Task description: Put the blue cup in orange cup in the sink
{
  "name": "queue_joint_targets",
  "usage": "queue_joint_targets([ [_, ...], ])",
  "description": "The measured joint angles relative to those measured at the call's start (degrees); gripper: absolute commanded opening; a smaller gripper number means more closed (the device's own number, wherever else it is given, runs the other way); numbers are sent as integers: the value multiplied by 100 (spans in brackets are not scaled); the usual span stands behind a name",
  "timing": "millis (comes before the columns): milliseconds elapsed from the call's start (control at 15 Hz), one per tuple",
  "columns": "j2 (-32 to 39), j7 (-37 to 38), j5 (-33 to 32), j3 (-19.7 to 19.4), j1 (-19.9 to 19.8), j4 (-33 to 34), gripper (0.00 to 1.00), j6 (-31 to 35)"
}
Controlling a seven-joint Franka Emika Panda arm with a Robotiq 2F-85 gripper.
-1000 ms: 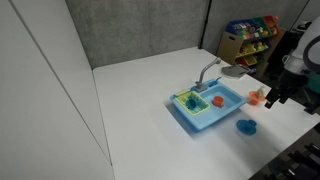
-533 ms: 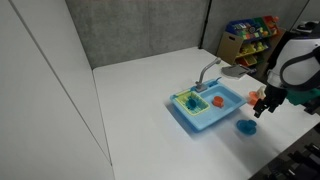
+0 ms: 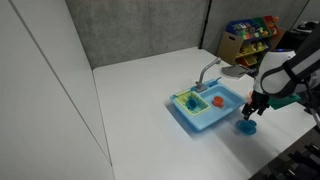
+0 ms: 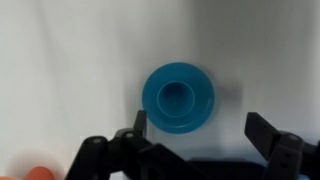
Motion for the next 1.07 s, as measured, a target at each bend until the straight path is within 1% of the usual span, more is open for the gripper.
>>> queue_joint_targets([
  [200, 240, 116, -137, -36, 48, 105, 100, 10],
  [467, 440, 234, -332, -184, 129, 160, 100, 27],
  [867, 715, 236, -370, -248, 162, 225, 100, 220],
  [933, 760, 236, -370, -248, 166, 242, 89, 224],
  [1000, 800, 236, -370, -248, 170, 261, 74, 224],
  [1067, 838, 236, -370, -247, 171, 280, 66, 224],
])
